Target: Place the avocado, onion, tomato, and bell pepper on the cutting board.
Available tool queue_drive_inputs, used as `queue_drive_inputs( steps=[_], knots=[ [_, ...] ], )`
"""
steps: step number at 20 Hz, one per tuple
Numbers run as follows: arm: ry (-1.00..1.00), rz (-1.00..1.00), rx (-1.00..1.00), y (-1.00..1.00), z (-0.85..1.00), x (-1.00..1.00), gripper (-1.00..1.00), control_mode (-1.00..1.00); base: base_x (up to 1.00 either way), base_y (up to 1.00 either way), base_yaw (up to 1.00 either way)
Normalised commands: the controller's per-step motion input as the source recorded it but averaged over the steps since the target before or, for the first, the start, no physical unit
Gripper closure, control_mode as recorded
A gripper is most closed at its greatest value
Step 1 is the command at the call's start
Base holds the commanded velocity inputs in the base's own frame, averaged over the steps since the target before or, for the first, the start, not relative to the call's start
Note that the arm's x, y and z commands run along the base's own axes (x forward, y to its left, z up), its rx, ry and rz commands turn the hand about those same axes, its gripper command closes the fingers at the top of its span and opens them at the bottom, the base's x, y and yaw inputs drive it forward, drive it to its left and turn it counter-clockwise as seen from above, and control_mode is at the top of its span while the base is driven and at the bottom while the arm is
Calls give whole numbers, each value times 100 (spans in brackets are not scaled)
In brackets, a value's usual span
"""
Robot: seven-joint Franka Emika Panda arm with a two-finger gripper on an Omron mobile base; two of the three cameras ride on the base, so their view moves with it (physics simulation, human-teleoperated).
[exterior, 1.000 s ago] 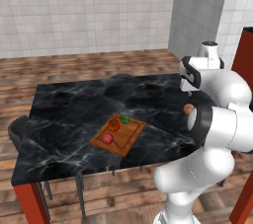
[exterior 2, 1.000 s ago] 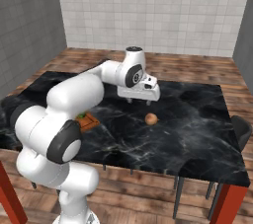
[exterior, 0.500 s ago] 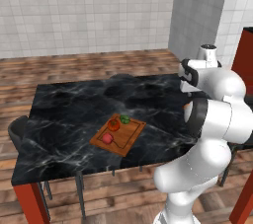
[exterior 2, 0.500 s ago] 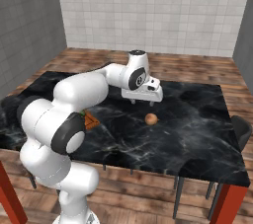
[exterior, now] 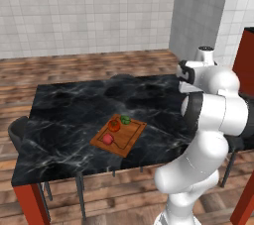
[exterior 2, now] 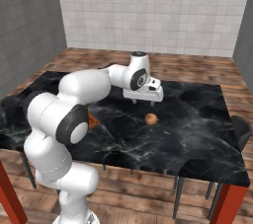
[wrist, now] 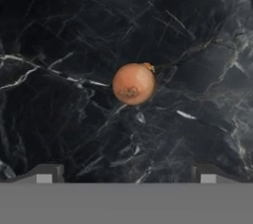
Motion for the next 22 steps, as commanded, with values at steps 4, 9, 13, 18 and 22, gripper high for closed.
queue_drive_inputs(
  steps=[4, 9, 13, 18, 22],
  knots=[
    [0, 0, 0, -3, -13, 16, -100, -100, 0, 0, 0],
    [0, 0, 0, -4, -16, 21, -100, -100, 0, 0, 0],
    [0, 0, 0, -6, -13, 18, -100, -100, 0, 0, 0],
    [0, 0, 0, -15, -13, 10, -100, -100, 0, 0, 0],
    [0, 0, 0, -16, -16, 17, -100, -100, 0, 0, 0]
  ],
)
